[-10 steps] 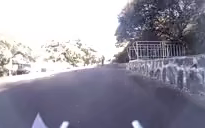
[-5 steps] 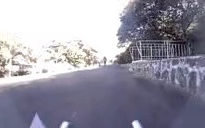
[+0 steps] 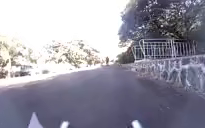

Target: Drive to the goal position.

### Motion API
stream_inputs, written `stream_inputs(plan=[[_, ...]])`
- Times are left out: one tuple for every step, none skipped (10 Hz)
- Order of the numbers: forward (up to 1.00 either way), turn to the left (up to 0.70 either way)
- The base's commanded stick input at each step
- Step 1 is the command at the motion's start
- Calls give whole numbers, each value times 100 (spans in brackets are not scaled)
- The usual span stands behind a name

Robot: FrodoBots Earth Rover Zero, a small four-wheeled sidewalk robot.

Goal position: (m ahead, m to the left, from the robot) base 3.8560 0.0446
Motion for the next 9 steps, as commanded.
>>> stream_inputs(plan=[[70, -35], [70, -35], [70, -35], [70, -35], [70, -35], [70, -35], [70, -21], [70, -6], [70, 0]])
